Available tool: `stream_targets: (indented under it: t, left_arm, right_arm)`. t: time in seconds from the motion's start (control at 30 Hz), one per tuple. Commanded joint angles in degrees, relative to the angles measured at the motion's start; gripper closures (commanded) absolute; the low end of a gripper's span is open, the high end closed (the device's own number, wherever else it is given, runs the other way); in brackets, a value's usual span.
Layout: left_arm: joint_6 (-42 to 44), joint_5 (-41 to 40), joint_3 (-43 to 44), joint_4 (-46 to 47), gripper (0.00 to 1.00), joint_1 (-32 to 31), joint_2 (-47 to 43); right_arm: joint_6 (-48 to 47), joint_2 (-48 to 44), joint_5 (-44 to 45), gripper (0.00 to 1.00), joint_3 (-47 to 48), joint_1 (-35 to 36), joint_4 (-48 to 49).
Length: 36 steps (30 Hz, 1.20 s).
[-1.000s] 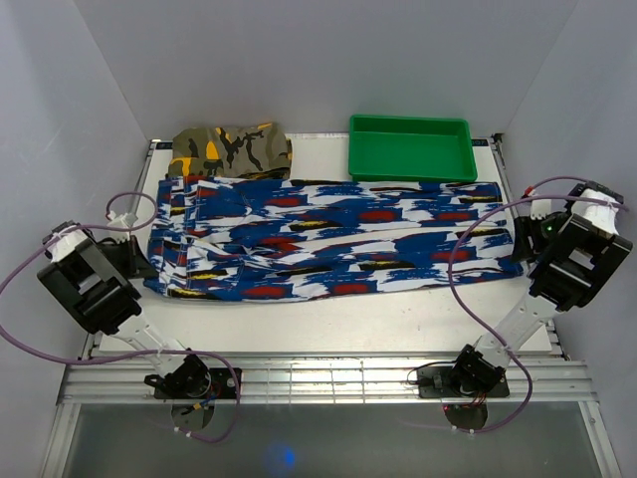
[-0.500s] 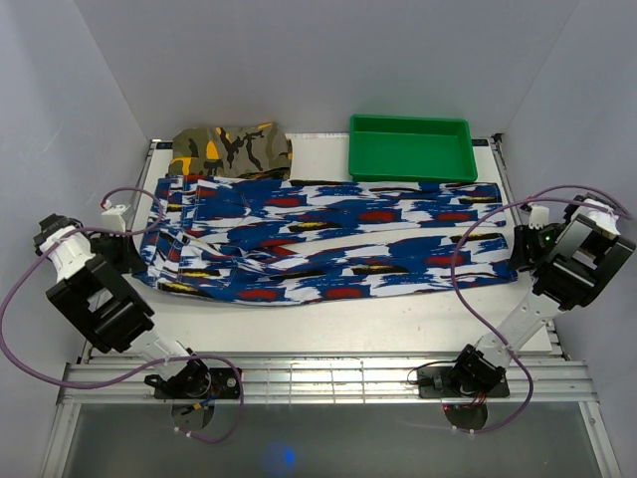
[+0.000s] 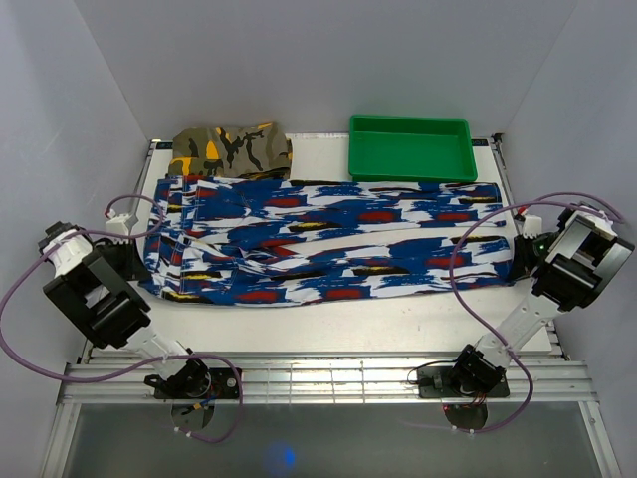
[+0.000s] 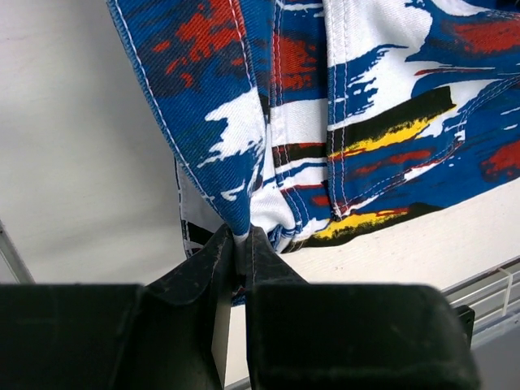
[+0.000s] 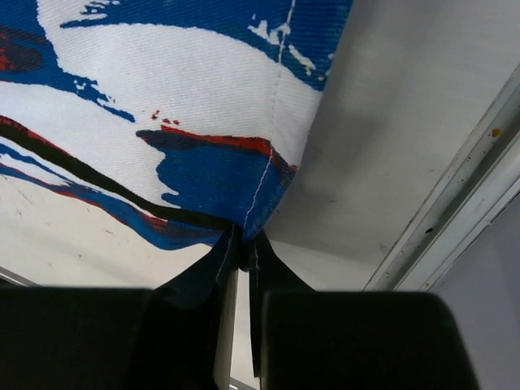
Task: Fold and stack the trousers
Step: Flatten the trousers out
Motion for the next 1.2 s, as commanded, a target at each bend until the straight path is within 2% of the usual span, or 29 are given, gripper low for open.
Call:
stream_targets:
  t: [0.0, 0.17, 0.33, 0.63, 0.8, 0.83, 0.87, 0.9, 0.93, 0.97, 1.0, 1.03, 1.07, 1.17]
  left_arm:
    - [-0.13, 1.14, 0.63, -1.86, 1.00, 0.91, 0.69]
    - [0.04, 1.32, 4.32, -3.19, 1.00, 3.54, 1.48]
    - [3.02, -3.77, 5.29, 1.19, 1.00, 6.44, 1.22]
    - [7.51, -9.22, 2.75, 4.63, 1.00, 8.12, 5.26]
    - [13.04, -9.93, -0.16, 4.11, 1.00, 8.21, 4.65]
    - [13.83, -9.41, -0.33, 2.72, 0.94, 8.21, 4.21]
    - [15.14, -8.19, -0.16, 1.92, 0.78, 8.21, 3.68]
    - [15.94, -7.13, 0.19, 0.69, 0.69, 8.21, 2.98]
    - [16.64, -5.90, 0.71, -1.49, 0.58, 8.21, 1.32]
    - [17.00, -4.76, 1.24, -2.47, 0.46, 8.21, 0.17]
    - [18.05, -2.05, 2.47, -3.35, 0.10, 8.21, -0.88]
    - [18.49, -0.19, 3.35, -5.36, 0.02, 8.21, -2.89]
    - [18.32, 2.96, 4.14, -5.82, 0.02, 8.21, -3.96]
    - [14.38, 7.11, 7.13, -5.82, 0.02, 6.72, -6.77]
  right_arm:
    - [-1.26, -3.31, -0.66, 0.92, -0.06, -3.37, -2.21]
    - [-3.64, -5.78, -1.89, 0.92, 5.21, -5.75, -7.05]
    - [-9.07, -7.97, -0.41, 0.92, 8.56, -8.91, -11.98]
    - [-23.41, -13.69, 15.67, 0.92, -12.26, -14.71, -1.17]
    - [-27.01, -14.92, 18.59, 0.90, -19.73, -14.63, 1.03]
    - [-27.11, -15.10, 18.50, 0.84, -19.74, -14.54, 0.68]
    - [-27.28, -15.36, 18.50, 0.78, -19.31, -14.37, -0.02]
    - [-27.20, -15.36, 18.15, 0.75, -18.52, -14.28, -0.72]
    - [-26.85, -15.45, 16.50, 0.67, -15.82, -14.19, -2.30]
    - [-26.67, -15.28, 15.52, 0.51, -14.05, -13.84, -3.44]
    - [-26.32, -15.19, 14.21, 0.47, -12.12, -13.58, -4.76]
    - [-25.45, -15.27, 11.15, 0.46, -8.18, -13.31, -5.99]
    - [-25.00, -15.54, 9.55, 0.42, -6.40, -12.35, -8.00]
    - [-22.11, -17.11, 4.89, 0.43, -2.09, -8.85, -8.82]
